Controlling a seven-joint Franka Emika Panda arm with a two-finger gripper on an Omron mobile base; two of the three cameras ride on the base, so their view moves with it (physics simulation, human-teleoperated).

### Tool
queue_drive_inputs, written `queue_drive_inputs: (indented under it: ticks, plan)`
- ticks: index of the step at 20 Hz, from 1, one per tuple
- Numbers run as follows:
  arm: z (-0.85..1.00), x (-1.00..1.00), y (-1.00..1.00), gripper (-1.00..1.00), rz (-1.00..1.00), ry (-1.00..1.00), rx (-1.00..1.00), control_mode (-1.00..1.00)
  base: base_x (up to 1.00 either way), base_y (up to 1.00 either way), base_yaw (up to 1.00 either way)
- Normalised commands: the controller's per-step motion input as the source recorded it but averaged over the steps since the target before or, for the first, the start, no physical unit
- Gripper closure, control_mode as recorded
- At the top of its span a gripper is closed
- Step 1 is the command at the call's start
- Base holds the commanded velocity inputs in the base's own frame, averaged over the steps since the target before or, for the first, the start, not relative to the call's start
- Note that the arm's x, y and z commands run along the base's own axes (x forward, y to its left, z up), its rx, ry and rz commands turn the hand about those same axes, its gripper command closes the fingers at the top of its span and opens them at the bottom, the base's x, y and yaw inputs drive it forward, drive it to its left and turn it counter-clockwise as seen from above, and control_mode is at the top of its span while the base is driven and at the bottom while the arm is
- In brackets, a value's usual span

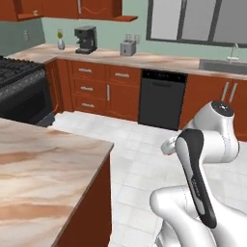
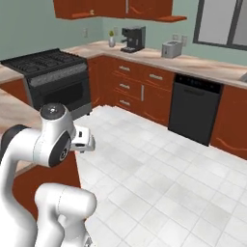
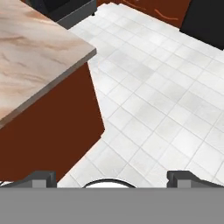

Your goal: Get the candle and the beer from the cabinet and move them to the dining counter.

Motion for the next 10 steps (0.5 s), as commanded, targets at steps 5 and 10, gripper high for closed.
queue_drive_inputs:
  ticks: [5, 10]
  plan:
    - [0.0, 0.0, 0.0, -1.0, 0.0, 0.0, 0.0, 1.0, 0.92, -0.06, -0.02]
    - [0.0, 0.0, 0.0, -1.0, 0.0, 0.0, 0.0, 1.0, 0.94, -0.1, 0.0]
